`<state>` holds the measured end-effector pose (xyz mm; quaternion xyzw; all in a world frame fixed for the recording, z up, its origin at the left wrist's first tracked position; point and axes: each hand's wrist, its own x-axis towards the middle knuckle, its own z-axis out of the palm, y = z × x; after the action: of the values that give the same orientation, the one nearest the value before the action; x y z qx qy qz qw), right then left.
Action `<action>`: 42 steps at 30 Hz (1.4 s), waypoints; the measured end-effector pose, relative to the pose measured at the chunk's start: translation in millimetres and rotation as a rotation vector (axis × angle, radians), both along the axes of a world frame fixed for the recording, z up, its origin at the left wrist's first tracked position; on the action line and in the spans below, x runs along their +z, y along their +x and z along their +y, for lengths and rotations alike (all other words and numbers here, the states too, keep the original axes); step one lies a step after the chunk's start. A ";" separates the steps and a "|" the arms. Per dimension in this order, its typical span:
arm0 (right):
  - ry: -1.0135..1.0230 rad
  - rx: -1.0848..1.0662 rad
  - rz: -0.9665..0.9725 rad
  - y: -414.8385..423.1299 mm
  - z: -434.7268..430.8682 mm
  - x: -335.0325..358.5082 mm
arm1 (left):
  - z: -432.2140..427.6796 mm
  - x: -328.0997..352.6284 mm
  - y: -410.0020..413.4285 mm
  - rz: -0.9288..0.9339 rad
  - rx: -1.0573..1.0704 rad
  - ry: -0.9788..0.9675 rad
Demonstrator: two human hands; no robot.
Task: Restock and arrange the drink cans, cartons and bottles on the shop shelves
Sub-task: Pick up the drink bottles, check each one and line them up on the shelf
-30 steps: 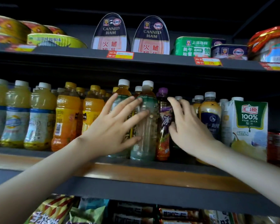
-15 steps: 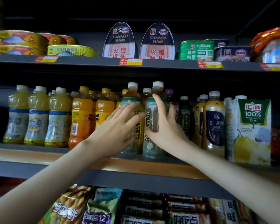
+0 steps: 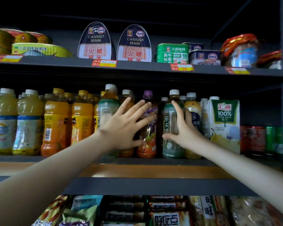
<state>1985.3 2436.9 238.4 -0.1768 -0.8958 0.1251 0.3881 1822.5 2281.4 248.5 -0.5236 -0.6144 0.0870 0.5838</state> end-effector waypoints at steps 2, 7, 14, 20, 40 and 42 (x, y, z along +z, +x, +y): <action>-0.007 0.003 -0.076 -1.8 4.3 1.4 | 9.0 1.3 1.9 0.001 0.052 -0.009; 0.255 -0.162 -0.242 1.2 6.2 1.3 | 30.1 -2.2 -0.1 0.035 0.153 -0.005; 0.316 -0.156 -0.353 -8.4 12.2 5.7 | 32.7 -4.2 -3.5 -0.015 0.163 0.009; 0.283 -0.182 -0.330 -25.7 24.5 -2.8 | 31.5 -3.9 -6.0 0.006 0.136 0.010; 0.411 -0.143 0.014 -36.4 -19.3 18.7 | -51.0 -9.6 -17.8 -0.094 -0.016 0.349; 0.505 -0.016 0.150 -38.2 -40.2 14.3 | -62.5 -15.9 -16.1 -0.353 -0.027 0.455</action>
<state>1947.1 2396.7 252.7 -0.0718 -0.8659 -0.0927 0.4862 1806.4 2219.0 232.6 -0.3942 -0.7033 -0.1534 0.5714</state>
